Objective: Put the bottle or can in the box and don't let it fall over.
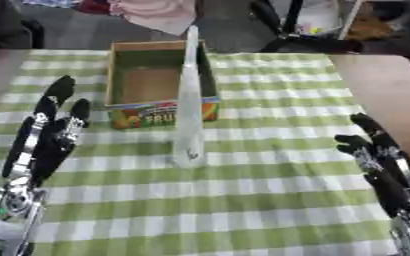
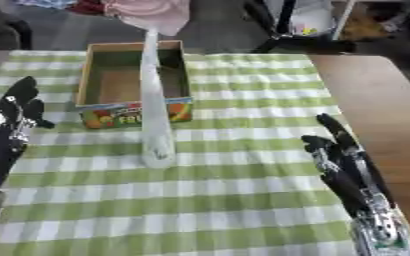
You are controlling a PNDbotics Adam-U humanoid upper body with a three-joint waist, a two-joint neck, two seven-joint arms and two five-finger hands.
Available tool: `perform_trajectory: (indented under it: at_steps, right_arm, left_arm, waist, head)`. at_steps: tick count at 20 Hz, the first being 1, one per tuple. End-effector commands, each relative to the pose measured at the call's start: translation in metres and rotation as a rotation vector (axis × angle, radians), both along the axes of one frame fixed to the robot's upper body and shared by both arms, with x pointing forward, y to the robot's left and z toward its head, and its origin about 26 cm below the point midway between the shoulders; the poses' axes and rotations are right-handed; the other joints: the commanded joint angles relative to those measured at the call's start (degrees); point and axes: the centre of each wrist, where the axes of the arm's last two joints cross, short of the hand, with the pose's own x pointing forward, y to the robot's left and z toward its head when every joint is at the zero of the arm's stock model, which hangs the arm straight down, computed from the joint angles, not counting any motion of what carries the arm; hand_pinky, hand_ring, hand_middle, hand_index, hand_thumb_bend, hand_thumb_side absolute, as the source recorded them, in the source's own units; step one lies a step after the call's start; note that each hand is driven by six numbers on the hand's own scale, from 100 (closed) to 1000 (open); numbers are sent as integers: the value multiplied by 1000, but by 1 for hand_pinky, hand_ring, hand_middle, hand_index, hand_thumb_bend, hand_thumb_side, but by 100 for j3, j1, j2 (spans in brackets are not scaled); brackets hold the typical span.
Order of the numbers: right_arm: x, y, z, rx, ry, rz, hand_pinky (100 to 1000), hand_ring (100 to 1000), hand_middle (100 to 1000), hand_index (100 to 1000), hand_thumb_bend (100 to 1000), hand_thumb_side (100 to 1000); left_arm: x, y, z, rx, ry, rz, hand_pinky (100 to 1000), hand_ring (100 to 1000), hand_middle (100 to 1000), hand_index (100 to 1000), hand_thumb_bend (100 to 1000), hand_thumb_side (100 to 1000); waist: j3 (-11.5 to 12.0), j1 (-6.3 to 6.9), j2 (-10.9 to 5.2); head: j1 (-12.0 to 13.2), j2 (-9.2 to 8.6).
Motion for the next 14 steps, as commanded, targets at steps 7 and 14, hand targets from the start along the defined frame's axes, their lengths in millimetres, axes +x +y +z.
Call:
perform_trajectory:
  at_steps: [7,14]
  right_arm:
    - [0,-4,8,-22,-25,2,810,810,991,984,100,526]
    - [0,-7,7,-16,-22,-22,810,810,992,985,100,532]
  left_arm:
    - [8,-14,16,132,-22,-106,641,1000,1000,958,383,756]
    - [21,-35,23,266,-17,-140,657,1000,1000,961,452,726]
  waist:
    - [-19,25,-97]
    - [-53,6,-126]
  head:
    - [25,-37]
    - [41,-40]
